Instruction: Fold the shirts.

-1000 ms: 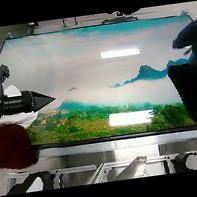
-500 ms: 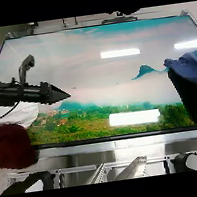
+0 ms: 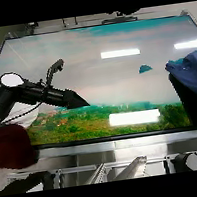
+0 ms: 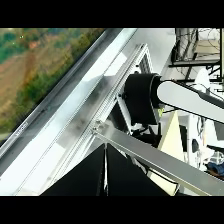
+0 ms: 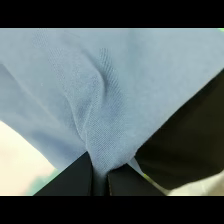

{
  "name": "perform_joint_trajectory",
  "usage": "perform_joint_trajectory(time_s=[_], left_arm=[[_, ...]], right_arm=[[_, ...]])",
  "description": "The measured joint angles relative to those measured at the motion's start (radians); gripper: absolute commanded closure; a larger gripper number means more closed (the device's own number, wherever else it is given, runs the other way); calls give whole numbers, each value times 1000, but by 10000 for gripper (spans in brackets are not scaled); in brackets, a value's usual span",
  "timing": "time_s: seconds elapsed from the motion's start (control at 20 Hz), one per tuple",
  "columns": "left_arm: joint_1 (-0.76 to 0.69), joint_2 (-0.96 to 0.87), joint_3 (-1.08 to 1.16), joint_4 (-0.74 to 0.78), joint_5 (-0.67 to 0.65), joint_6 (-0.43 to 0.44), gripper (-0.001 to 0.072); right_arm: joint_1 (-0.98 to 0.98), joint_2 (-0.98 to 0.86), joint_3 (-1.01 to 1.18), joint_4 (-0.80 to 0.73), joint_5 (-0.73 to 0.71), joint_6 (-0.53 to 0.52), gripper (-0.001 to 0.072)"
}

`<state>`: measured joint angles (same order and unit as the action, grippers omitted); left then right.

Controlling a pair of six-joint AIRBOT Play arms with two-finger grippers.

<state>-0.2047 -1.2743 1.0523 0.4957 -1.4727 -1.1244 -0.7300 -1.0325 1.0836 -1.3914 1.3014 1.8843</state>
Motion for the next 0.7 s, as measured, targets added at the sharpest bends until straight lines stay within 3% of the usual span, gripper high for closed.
perform_joint_trajectory(time_s=[0.25, 0.5, 0.7], left_arm=[[-17, -2, 0, 0, 29, 0, 705], [-4, -2, 0, -1, 70, 3, 705], [34, -2, 0, -1, 81, 11, 705]], right_arm=[[-3, 10, -22, 0, -23, 0, 693], [-3, 10, 64, 157, -148, -38, 693], [-5, 31, 191, 208, -128, -35, 695]])
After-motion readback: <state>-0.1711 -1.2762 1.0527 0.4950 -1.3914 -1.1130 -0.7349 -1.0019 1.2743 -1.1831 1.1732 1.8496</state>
